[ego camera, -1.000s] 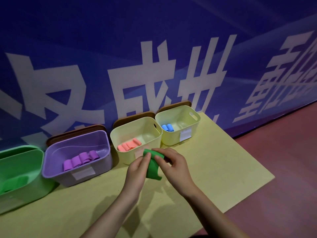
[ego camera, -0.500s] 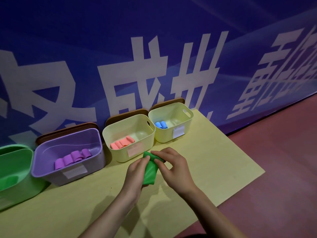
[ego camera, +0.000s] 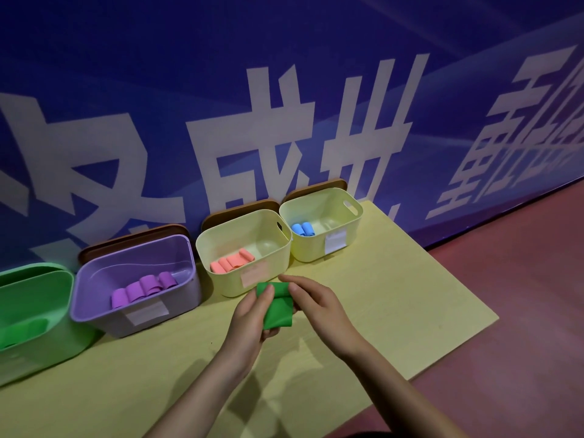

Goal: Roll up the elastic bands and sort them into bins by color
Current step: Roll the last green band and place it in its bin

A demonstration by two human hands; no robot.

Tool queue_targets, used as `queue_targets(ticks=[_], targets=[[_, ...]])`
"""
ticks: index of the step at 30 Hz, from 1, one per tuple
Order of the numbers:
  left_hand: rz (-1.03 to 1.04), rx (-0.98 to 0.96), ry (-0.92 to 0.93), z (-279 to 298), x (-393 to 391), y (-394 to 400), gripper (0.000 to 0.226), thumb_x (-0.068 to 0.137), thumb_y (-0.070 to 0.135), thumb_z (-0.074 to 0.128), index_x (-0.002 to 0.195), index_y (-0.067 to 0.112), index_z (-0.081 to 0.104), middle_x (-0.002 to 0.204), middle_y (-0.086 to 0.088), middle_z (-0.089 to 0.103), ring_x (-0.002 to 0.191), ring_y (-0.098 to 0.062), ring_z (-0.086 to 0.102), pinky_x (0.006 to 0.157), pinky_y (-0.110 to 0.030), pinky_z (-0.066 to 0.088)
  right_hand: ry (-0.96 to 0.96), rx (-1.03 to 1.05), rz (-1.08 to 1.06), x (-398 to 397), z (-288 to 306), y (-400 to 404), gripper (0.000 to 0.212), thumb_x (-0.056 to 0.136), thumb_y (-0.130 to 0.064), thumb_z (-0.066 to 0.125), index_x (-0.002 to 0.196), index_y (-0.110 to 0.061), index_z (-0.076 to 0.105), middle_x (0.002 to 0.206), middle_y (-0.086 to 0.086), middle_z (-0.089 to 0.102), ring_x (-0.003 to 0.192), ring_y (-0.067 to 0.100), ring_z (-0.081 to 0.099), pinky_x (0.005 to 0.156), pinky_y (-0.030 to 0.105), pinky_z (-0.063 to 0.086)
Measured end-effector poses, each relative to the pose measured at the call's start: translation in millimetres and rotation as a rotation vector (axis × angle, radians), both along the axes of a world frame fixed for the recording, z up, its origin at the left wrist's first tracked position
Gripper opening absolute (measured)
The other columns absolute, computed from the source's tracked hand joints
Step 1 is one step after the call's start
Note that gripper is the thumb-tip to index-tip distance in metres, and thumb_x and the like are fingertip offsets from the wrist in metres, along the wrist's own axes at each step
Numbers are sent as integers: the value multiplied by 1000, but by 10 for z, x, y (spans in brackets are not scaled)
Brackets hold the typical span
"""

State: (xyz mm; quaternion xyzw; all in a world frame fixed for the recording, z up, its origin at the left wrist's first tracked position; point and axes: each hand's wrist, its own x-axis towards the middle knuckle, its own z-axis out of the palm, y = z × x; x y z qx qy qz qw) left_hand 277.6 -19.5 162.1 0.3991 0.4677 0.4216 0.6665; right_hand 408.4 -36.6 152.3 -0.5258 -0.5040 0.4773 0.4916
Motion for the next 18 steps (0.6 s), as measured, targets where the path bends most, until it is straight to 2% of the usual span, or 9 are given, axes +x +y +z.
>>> queue_targets(ticks=[3,7,10,13,16,18], targets=[[-41,31,69,-58,-51,41,19,100,18,44,103,13,62,78,-5,61,62,-11,54,46,-18,37,34,16,9,-18,-1,-12,21,98,-12,52,104,-13,72,77,-2,63,65,6,51,66,21,45],[-80,64,168,-150,-109,73,16,99,18,45,103,16,61,83,-4,61,66,-11,53,50,-19,40,9,6,6,-32,-25,21,16,92,-7,59,104,-5,71,88,3,70,71,4,59,67,18,47],[-53,98,182,-170,-108,90,14,99,16,45,102,10,57,81,-5,59,64,-10,51,49,-18,40,-183,126,-52,-66,-67,57,20,88,-18,61,103,-17,73,92,-3,72,80,11,62,74,25,51],[-7,83,131,-146,-93,103,15,99,16,46,100,14,61,81,-6,58,64,-11,49,47,-18,38,-343,258,-99,-96,-109,79,23,87,-28,58,104,-24,73,89,-10,70,80,14,61,72,29,51],[48,38,27,-123,-84,108,18,98,19,49,101,10,64,83,-11,55,61,-11,44,44,-18,33,-238,234,-118,-134,-42,101,21,88,-20,62,100,-34,72,90,-15,70,82,12,62,73,26,51],[72,2,-62,-111,-70,101,22,98,20,48,101,5,64,86,-15,55,61,-12,45,45,-20,33,-193,228,-106,-149,13,116,28,88,-16,63,95,-42,69,90,-17,70,82,10,63,74,25,51]])
